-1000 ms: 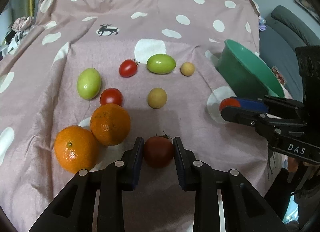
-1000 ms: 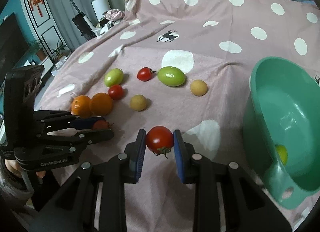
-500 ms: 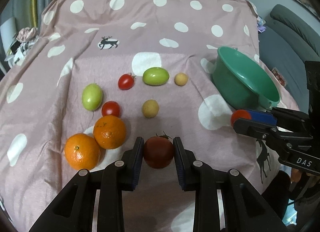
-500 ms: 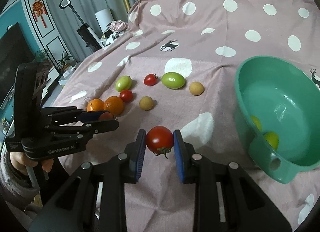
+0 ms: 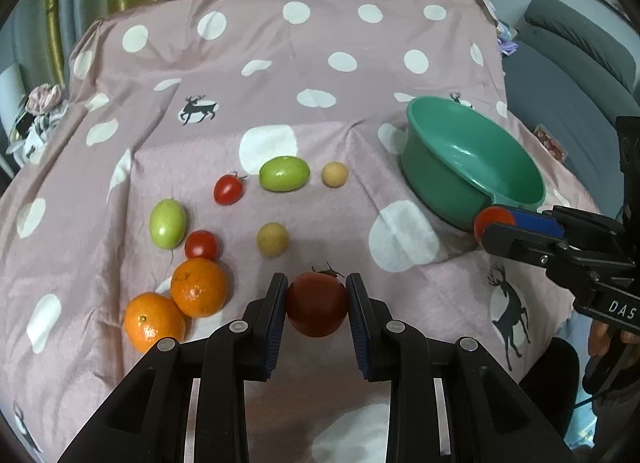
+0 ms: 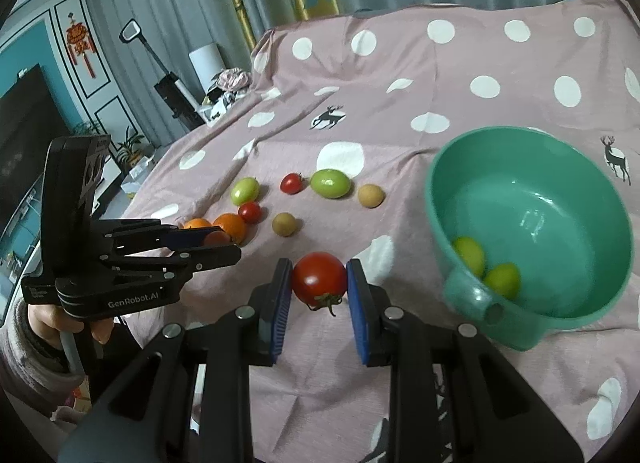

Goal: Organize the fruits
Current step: 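Carry both red tomatoes over to the teal bowl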

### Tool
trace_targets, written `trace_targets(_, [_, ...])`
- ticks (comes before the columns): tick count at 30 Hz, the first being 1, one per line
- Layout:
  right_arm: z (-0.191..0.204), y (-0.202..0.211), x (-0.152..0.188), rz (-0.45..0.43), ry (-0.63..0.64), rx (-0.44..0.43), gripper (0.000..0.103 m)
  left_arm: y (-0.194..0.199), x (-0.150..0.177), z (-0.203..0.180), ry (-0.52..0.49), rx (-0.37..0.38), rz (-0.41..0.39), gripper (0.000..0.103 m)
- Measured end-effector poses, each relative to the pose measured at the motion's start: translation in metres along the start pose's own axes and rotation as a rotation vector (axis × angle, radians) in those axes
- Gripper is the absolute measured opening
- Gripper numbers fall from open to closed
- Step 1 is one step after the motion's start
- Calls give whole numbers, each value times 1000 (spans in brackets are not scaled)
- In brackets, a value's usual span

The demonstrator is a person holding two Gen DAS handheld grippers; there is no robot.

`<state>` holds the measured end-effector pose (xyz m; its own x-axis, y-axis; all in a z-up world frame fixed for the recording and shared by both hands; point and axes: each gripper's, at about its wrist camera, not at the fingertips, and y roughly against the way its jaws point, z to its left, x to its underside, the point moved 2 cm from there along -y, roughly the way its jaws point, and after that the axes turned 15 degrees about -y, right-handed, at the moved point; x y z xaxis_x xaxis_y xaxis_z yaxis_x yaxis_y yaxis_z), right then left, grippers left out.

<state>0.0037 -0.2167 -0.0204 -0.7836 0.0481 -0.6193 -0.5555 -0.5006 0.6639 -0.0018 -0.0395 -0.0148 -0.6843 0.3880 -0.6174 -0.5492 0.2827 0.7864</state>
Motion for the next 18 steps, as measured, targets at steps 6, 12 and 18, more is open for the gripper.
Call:
trace_targets(6, [-13,12,-3,-36,-29,4,28,0,-8,-8,-22,-4,2,30])
trace_targets(12, [-33,24,-7,-78,-73,14,28,0,-19,-17,-54,-1,-8,30])
trace_targets(18, [-59,40,-10,-131,-133,39,28,-5,-38,-32,-97,28,-23,30])
